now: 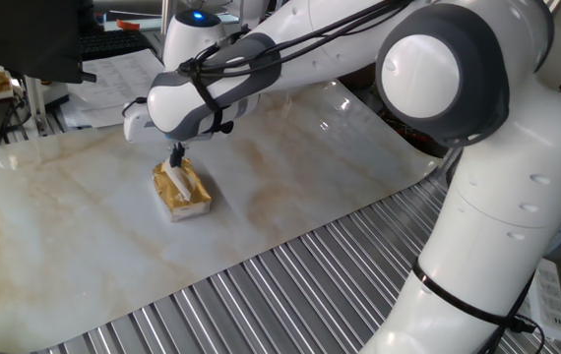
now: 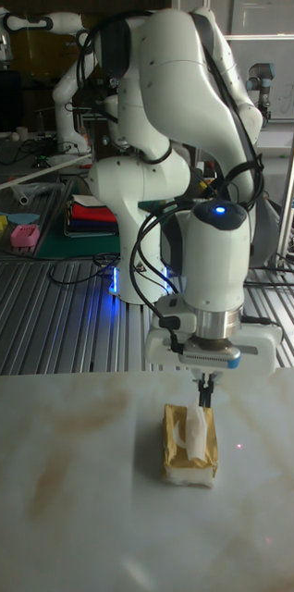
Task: Pull out a napkin
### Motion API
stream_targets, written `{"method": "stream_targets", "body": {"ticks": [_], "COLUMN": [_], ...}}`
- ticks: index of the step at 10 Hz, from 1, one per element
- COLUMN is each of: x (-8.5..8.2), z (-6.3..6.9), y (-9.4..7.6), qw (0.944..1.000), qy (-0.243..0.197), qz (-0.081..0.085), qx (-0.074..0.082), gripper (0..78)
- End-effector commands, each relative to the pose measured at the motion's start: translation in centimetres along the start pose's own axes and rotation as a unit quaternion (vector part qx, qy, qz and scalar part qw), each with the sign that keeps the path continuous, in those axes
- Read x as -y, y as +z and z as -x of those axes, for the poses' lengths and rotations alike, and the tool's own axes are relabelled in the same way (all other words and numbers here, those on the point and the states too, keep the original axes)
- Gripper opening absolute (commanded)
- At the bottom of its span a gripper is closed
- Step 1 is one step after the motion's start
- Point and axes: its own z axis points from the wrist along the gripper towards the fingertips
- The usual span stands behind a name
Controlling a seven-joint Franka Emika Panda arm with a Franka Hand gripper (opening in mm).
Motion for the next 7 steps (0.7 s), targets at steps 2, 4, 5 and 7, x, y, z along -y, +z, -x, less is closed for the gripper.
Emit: {"method": "stream_targets", "body": {"ticks": [2, 4, 5, 7], "x": [-0.04, -0.06, -0.07, -0.07], "z": [0.07, 0.05, 0.04, 0.04], "y": [0.47, 0.52, 0.54, 0.54], "qw": [0.9998, 0.9997, 0.9997, 0.9997], "qy": [0.012, 0.011, 0.009, 0.009], "qz": [0.000, -0.006, -0.009, -0.009], "qx": [0.015, 0.019, 0.019, 0.019], "gripper": [0.0, 0.0, 0.0, 77.4]}}
